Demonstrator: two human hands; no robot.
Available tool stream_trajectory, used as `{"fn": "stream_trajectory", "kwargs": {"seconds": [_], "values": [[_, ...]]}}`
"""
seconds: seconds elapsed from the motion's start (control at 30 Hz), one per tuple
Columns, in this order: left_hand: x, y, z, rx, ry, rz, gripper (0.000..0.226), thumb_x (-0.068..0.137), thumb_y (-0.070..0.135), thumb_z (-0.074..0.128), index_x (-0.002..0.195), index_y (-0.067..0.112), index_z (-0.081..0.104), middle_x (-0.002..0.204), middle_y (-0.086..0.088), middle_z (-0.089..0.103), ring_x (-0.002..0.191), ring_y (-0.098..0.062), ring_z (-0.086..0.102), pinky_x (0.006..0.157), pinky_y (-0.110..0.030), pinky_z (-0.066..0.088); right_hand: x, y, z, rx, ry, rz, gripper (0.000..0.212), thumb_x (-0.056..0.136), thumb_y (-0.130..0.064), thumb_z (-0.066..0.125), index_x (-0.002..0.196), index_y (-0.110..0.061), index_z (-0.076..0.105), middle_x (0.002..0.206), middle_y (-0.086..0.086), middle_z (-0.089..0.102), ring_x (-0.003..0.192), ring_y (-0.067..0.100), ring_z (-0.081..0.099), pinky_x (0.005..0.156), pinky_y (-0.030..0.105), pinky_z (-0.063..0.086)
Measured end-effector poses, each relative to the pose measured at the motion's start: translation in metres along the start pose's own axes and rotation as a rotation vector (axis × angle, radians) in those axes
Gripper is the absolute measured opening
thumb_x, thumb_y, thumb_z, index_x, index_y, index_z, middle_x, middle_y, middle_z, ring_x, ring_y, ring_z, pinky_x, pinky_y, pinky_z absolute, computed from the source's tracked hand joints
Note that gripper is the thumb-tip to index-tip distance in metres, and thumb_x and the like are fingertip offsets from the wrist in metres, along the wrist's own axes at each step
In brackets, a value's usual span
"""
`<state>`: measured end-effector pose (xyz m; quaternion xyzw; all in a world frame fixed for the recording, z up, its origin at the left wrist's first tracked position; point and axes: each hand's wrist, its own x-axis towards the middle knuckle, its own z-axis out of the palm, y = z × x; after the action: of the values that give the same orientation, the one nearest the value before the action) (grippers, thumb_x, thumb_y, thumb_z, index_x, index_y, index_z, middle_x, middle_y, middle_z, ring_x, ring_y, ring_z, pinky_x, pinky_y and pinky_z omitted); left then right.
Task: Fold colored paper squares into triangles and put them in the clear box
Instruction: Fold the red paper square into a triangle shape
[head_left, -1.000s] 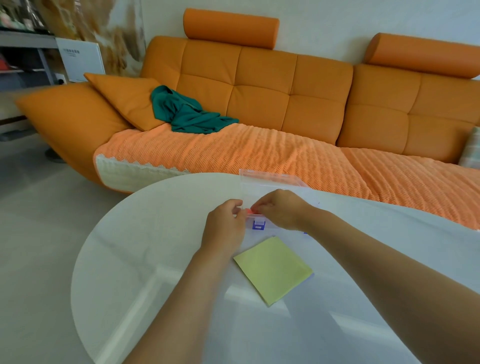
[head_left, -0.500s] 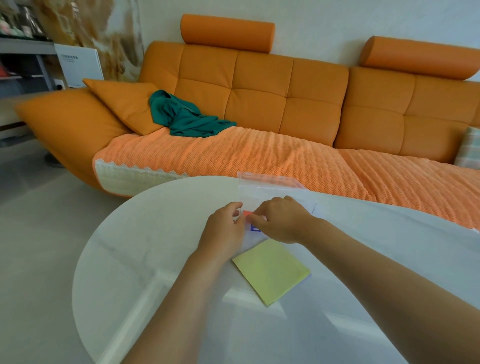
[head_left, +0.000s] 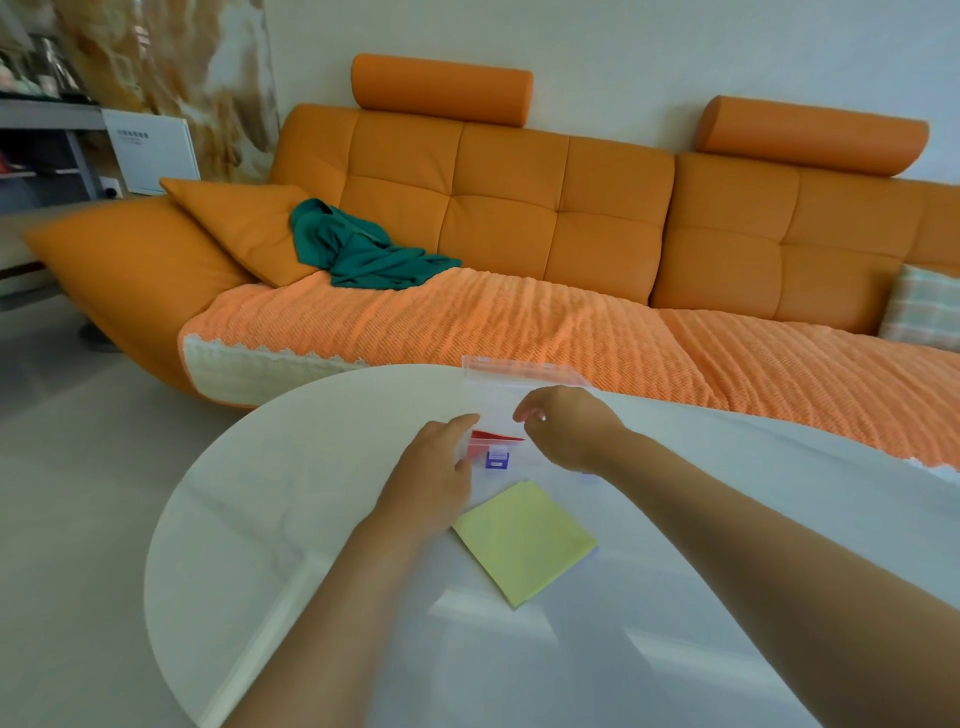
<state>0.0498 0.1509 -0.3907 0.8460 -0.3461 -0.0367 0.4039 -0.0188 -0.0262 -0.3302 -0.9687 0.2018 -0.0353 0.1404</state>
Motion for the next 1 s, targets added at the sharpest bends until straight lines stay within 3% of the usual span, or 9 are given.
{"fn": "stream_trajectory", "kwargs": {"seconds": [0.1,0.2,0.27,0.43,0.63,0.73,0.8,0.9,1.0], "values": [[-0.002,0.001,0.001,0.064,-0.035,0.042,0.052,0.100,0.011,0.045,0.149,0.029,0.042,0.140,0.000,0.049,0.127,-0.016,0.050,0.105,-0.024,0.037,0.017,0.000,-0.002,-0.093,-0.029,0.023,0.020,0.096,-0.029,0.058,0.110,-0.027,0.072,0.107,-0.008,0.068,0.098,0.016,0.064,0.083,0.033,0.054],[0.001,0.000,0.002,0.066,-0.029,0.024,0.046,0.100,0.010,0.045,0.144,0.026,0.048,0.137,-0.002,0.053,0.126,-0.018,0.051,0.100,-0.025,0.041,0.029,-0.004,-0.006,-0.259,-0.033,-0.126,0.023,0.086,-0.042,0.073,0.108,-0.037,0.071,0.084,-0.022,0.053,0.089,0.007,0.052,0.059,0.022,0.035],[0.004,-0.002,0.002,0.045,-0.021,0.008,0.042,0.100,0.009,0.045,0.137,0.026,0.053,0.132,-0.001,0.056,0.120,-0.018,0.054,0.093,-0.021,0.041,0.037,-0.010,-0.009,-0.389,-0.065,-0.229,0.027,0.084,-0.044,0.073,0.110,-0.041,0.069,0.078,-0.022,0.048,0.090,0.009,0.049,0.059,0.025,0.033],[0.011,-0.005,0.006,0.004,-0.017,-0.026,0.041,0.098,0.011,0.046,0.134,0.029,0.056,0.129,0.001,0.057,0.116,-0.016,0.056,0.093,-0.022,0.043,0.049,-0.014,-0.004,-0.577,-0.053,-0.427,0.018,0.089,-0.043,0.063,0.105,-0.042,0.072,0.102,-0.020,0.067,0.093,0.008,0.055,0.055,0.021,0.026],[0.013,-0.005,0.007,-0.028,0.015,-0.068,0.032,0.101,0.026,0.045,0.132,0.030,0.054,0.129,0.002,0.060,0.112,-0.017,0.058,0.091,-0.026,0.046,0.047,-0.006,0.003,-0.467,-0.010,-0.386,0.020,0.091,-0.048,0.059,0.096,-0.039,0.076,0.080,-0.019,0.061,0.081,0.006,0.052,0.062,0.025,0.041],[0.013,0.004,0.002,-0.131,0.156,-0.146,0.032,0.102,0.036,0.044,0.131,0.027,0.052,0.127,0.000,0.060,0.110,-0.018,0.057,0.090,-0.030,0.045,0.038,-0.004,-0.006,-0.447,0.151,-0.416,0.017,0.091,-0.038,0.060,0.095,-0.032,0.075,0.084,-0.011,0.069,0.077,0.014,0.060,0.059,0.026,0.044],[0.015,0.013,-0.007,-0.244,0.248,-0.244,0.034,0.100,0.047,0.042,0.121,0.024,0.056,0.120,0.001,0.062,0.099,-0.015,0.056,0.078,-0.028,0.042,0.029,-0.002,-0.010,-0.426,0.416,-0.539,0.011,0.087,-0.026,0.064,0.084,-0.021,0.074,0.075,-0.004,0.066,0.061,0.022,0.059,0.050,0.027,0.044],[0.022,0.027,-0.024,-0.550,0.147,-0.422,0.049,0.098,0.059,0.039,0.107,0.018,0.064,0.101,0.003,0.073,0.085,-0.017,0.066,0.069,-0.031,0.042,0.011,-0.004,-0.014,-0.459,0.828,-0.794,0.020,0.086,-0.013,0.065,0.066,-0.011,0.062,0.060,0.002,0.053,0.044,0.022,0.044,0.039,0.028,0.037],[0.019,0.035,-0.029,-0.727,-0.004,-0.449,0.031,0.089,0.045,0.059,0.096,0.018,0.073,0.083,0.004,0.077,0.065,-0.012,0.067,0.064,-0.028,0.042,0.002,-0.007,-0.015,-0.512,0.882,-0.917,0.025,0.087,-0.010,0.063,0.063,-0.012,0.058,0.060,0.002,0.051,0.044,0.021,0.041,0.040,0.028,0.033]]}}
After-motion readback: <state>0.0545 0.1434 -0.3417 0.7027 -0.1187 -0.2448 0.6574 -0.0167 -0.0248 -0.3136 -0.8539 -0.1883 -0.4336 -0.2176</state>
